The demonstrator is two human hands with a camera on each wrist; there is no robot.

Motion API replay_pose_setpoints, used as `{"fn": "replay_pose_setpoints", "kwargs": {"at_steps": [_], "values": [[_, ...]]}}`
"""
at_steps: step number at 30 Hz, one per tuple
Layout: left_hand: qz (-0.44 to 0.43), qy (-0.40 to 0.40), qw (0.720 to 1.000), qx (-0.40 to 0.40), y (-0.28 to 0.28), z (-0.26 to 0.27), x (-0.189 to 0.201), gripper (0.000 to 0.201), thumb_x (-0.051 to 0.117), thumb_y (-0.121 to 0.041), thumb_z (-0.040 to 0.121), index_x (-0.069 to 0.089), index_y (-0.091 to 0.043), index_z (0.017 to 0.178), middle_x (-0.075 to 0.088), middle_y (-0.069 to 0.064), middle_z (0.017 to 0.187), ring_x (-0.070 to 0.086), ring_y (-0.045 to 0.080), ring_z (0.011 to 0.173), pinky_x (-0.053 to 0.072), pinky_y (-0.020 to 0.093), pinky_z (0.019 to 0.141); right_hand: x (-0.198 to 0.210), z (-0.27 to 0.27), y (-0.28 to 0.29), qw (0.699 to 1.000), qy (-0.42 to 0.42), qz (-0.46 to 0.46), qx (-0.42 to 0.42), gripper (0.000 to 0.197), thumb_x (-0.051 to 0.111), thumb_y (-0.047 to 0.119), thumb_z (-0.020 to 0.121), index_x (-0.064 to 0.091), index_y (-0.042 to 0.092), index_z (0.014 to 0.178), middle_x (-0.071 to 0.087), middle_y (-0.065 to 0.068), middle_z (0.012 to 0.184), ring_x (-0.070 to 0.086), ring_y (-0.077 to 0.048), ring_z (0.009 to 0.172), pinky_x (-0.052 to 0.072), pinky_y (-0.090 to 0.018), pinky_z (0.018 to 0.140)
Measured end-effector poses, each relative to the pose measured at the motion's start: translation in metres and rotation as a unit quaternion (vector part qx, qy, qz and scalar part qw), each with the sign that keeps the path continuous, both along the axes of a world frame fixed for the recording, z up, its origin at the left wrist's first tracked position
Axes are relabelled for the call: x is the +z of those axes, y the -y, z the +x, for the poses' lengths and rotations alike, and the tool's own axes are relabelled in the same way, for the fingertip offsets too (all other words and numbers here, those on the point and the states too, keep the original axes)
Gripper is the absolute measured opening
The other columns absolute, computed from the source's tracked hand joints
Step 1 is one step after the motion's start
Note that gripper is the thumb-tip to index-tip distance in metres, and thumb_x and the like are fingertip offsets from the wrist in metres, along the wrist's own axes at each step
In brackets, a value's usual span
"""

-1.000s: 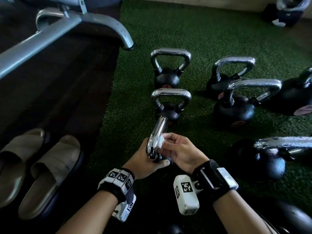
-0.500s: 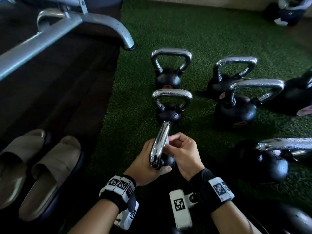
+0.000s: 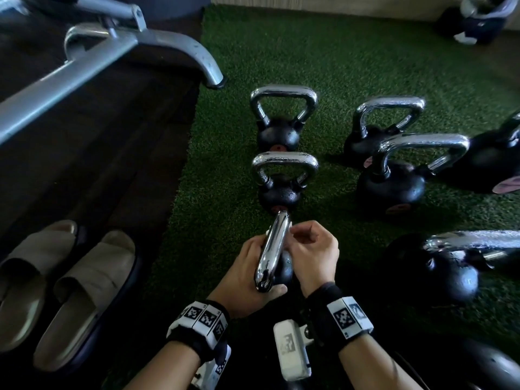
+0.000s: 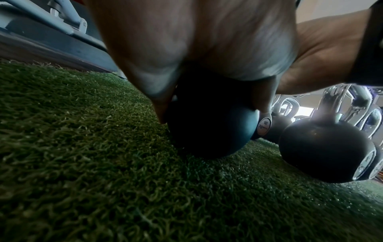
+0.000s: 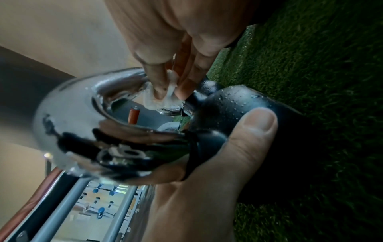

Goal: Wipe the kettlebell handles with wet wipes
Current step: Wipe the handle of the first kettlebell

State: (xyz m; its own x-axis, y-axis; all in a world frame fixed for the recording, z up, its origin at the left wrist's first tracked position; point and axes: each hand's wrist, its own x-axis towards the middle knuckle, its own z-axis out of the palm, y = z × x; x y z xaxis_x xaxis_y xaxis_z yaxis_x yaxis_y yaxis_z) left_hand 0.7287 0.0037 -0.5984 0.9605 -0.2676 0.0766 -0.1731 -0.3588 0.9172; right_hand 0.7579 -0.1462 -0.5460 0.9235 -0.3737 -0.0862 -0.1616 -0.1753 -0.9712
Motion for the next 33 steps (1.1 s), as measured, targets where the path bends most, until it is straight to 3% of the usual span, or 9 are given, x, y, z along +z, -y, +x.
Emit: {"fn": "replay_pose_setpoints", "kwargs": {"at_steps": [8,12,14,16,20,22,25,30,33], "values": [[0.034,-0.027,0.999,-0.004,0.0,0.0,-0.002,0.094,0.085,-0.04,0.071,0.027,-0.038,0.145,0.036,-0.005,0.149,0.042,0.009,0.141,0.042,0.044,0.116,-0.006,0.001,0.0,0.998,-0.021,-0.049,0.014,0.016,0.083,0.012,0.078,0.071,0.02,0.073,0.071,0.006,0.065,0.065,0.004,0.059,0.049,-0.012,0.057],[0.035,-0.016,0.999,-0.009,-0.001,0.001,-0.001,0.091,0.089,-0.031,0.072,0.034,-0.035,0.144,0.041,-0.007,0.147,0.043,0.009,0.141,0.041,0.042,0.116,-0.012,0.005,0.011,0.988,-0.041,-0.122,0.08,0.015,0.078,0.013,0.08,0.065,0.019,0.073,0.068,0.008,0.069,0.061,-0.001,0.061,0.041,-0.004,0.056],[0.041,-0.011,0.999,-0.012,-0.003,0.0,-0.004,0.096,0.089,-0.034,0.074,0.033,-0.025,0.151,0.041,-0.007,0.15,0.042,0.009,0.142,0.04,0.041,0.117,-0.011,0.007,0.022,0.984,-0.067,-0.118,0.112,0.014,0.08,0.014,0.079,0.067,0.019,0.08,0.07,0.007,0.074,0.063,-0.004,0.067,0.043,-0.008,0.057],[0.055,-0.006,0.998,-0.01,-0.004,-0.001,-0.006,0.101,0.088,-0.041,0.074,0.03,-0.019,0.154,0.041,-0.007,0.152,0.042,0.008,0.143,0.04,0.041,0.117,-0.013,0.011,0.035,0.988,-0.058,-0.102,0.103,0.02,0.079,0.012,0.08,0.071,0.025,0.092,0.074,0.006,0.081,0.07,-0.009,0.074,0.052,-0.019,0.067],[0.082,-0.024,0.996,-0.009,-0.005,-0.002,-0.004,0.112,0.085,-0.06,0.072,0.023,-0.021,0.156,0.038,-0.009,0.154,0.042,0.005,0.142,0.042,0.039,0.116,-0.018,0.03,0.043,0.976,-0.063,-0.091,0.19,0.043,0.067,0.002,0.08,0.078,0.033,0.108,0.079,0.009,0.099,0.073,-0.008,0.095,0.057,-0.024,0.084],[0.138,-0.026,0.99,-0.019,-0.009,-0.003,0.001,0.122,0.08,-0.076,0.065,0.02,-0.024,0.157,0.032,-0.012,0.155,0.042,0.004,0.141,0.044,0.036,0.113,-0.017,0.034,0.04,0.962,-0.085,-0.059,0.251,0.042,0.073,0.006,0.07,0.079,0.032,0.103,0.08,0.008,0.095,0.074,-0.01,0.094,0.058,-0.023,0.081],[0.229,0.051,0.972,0.028,-0.016,-0.007,0.012,0.111,0.072,-0.089,0.061,0.036,-0.025,0.145,0.034,-0.014,0.138,0.05,0.001,0.122,0.051,0.026,0.102,-0.018,0.034,0.038,0.952,-0.085,-0.068,0.287,0.03,0.086,0.017,0.071,0.078,0.03,0.097,0.079,0.01,0.09,0.072,-0.002,0.085,0.054,-0.015,0.071],[0.26,0.135,0.956,0.029,-0.022,-0.01,0.019,0.08,0.074,-0.081,0.068,0.06,-0.024,0.122,0.052,-0.015,0.11,0.055,-0.002,0.097,0.053,0.02,0.084,-0.025,0.038,0.038,0.945,-0.063,-0.11,0.302,0.02,0.088,0.027,0.075,0.076,0.026,0.09,0.073,0.022,0.078,0.065,0.007,0.074,0.047,-0.019,0.071],[0.214,0.098,0.971,0.044,-0.028,-0.011,0.028,0.065,0.084,-0.073,0.063,0.065,-0.037,0.114,0.06,-0.023,0.105,0.063,-0.006,0.093,0.054,0.016,0.081,-0.026,0.033,0.044,0.948,-0.057,-0.144,0.279,0.027,0.088,0.034,0.076,0.075,0.027,0.098,0.075,0.017,0.088,0.068,0.003,0.087,0.054,-0.023,0.082]]}}
